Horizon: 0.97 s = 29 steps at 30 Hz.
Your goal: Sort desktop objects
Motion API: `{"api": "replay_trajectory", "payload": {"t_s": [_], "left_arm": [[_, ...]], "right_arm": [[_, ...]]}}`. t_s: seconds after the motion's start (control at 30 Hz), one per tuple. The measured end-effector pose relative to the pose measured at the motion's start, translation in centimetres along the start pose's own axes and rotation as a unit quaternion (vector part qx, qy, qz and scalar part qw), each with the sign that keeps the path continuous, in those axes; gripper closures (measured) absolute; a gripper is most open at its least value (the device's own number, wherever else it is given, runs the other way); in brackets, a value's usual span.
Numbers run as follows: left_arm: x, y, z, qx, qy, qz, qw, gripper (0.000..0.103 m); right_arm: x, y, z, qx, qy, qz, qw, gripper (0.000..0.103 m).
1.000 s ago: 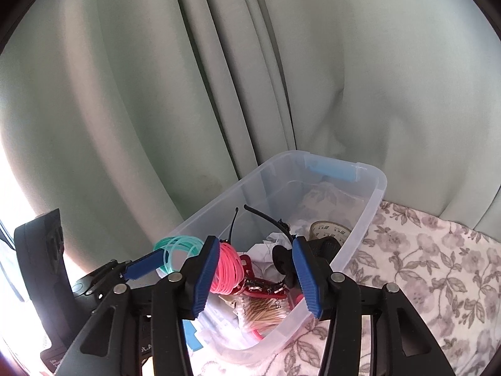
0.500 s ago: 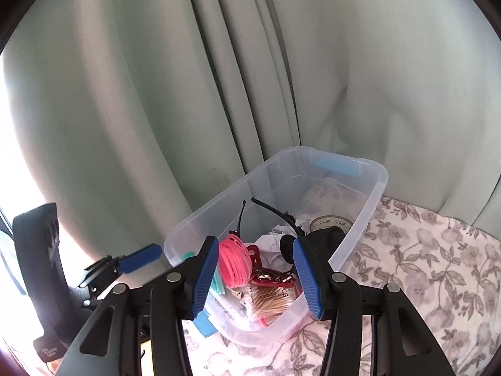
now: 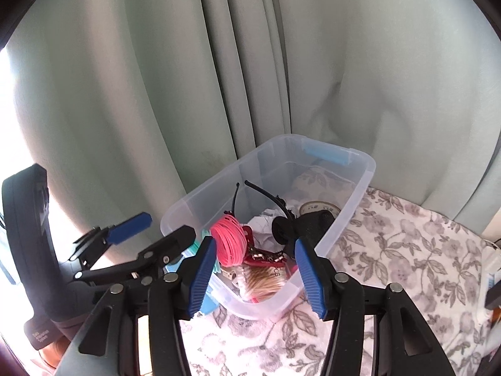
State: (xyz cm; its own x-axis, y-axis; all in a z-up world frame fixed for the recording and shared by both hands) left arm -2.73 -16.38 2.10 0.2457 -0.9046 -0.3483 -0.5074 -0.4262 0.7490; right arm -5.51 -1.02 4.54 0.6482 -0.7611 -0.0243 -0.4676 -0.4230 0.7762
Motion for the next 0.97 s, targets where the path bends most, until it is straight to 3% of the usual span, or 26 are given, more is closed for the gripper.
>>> {"api": "replay_trajectory", "payload": {"t_s": [0.1, 0.23, 0.4, 0.97], "left_arm": [[0.34, 0.17, 0.13, 0.001, -0.003, -0.006, 1.0, 0.022], [0.56, 0.3, 0.46, 0.006, -0.007, -0.012, 0.9999, 0.022], [0.3, 0.24, 0.61, 0.01, -0.007, -0.004, 0.9999, 0.022], [0.05, 0.08, 0.76, 0.004, 0.0, 0.013, 0.9999, 0.022]], "right_arm": [[0.13, -0.21, 0.05, 0.004, 0.001, -0.003, 1.0, 0.036], [0.22, -0.4, 0.12, 0.012, -0.001, -0.01, 1.0, 0.034], [0.14, -0.51, 0.24, 0.017, -0.007, -0.008, 1.0, 0.025], [-0.15, -0.6, 0.37, 0.025, -0.011, -0.003, 1.0, 0.023]]}}
Point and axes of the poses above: each gripper's, at about its wrist camera, not at the fingertips, and z roughly the way its jaws point, x to its left, y to its top, the point moved 1 cm from there along z, roughly the way its jaws point, and after that the axes turned 13 degrees about -z, right-handed, at the moved point
